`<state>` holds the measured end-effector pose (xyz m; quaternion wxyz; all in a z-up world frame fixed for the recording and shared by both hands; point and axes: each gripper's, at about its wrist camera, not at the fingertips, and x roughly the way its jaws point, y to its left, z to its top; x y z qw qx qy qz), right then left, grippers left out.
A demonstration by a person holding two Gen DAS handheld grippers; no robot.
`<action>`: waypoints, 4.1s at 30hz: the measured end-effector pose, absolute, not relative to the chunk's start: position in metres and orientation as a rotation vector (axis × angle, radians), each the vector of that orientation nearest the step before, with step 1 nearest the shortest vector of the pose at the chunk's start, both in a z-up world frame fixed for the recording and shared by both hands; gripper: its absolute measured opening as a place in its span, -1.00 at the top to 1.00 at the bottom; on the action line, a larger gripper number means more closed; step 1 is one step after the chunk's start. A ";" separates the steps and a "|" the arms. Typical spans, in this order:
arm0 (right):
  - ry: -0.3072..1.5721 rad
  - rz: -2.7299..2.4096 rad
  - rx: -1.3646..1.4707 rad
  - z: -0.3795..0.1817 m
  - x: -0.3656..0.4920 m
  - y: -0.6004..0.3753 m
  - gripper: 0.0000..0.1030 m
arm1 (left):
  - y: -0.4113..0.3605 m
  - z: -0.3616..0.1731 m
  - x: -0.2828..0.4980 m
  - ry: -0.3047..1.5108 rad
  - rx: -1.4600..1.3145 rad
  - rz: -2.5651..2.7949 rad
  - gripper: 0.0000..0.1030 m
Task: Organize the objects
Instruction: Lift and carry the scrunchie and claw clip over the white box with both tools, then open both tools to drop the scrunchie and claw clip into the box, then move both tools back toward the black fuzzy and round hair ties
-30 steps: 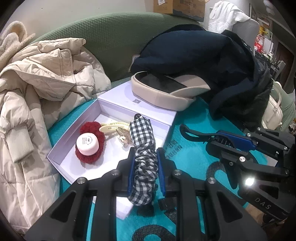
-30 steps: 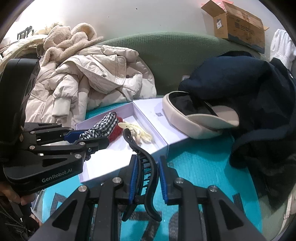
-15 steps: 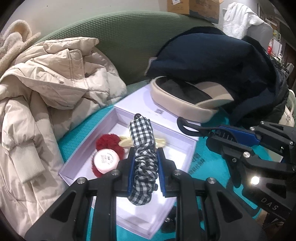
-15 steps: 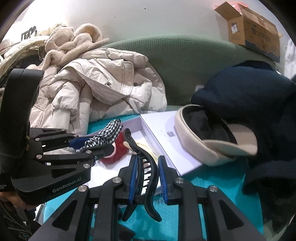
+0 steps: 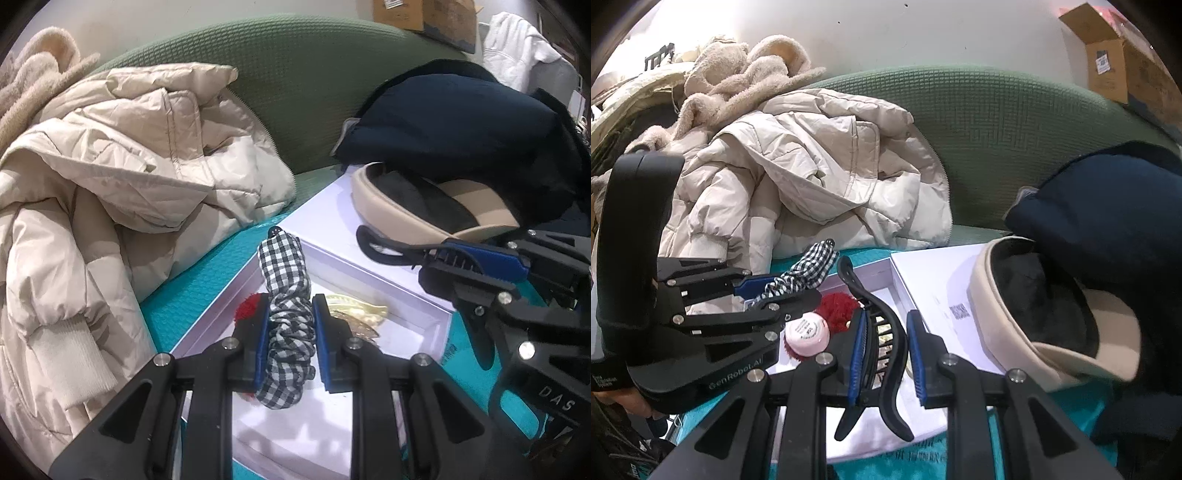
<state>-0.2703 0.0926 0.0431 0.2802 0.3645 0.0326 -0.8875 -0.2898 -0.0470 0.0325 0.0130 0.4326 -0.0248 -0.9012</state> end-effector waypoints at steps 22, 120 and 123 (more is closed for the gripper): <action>0.060 -2.288 1.071 -0.034 -0.305 0.076 0.58 | -0.055 -0.042 -0.326 -0.109 1.453 -2.712 0.61; 0.186 -2.557 1.032 0.062 -0.087 0.151 0.08 | 0.018 0.073 -0.113 -0.018 1.300 -2.838 -0.31; 0.178 -2.551 1.045 0.055 -0.079 0.151 0.08 | 0.016 0.069 -0.104 -0.020 1.294 -2.824 -0.31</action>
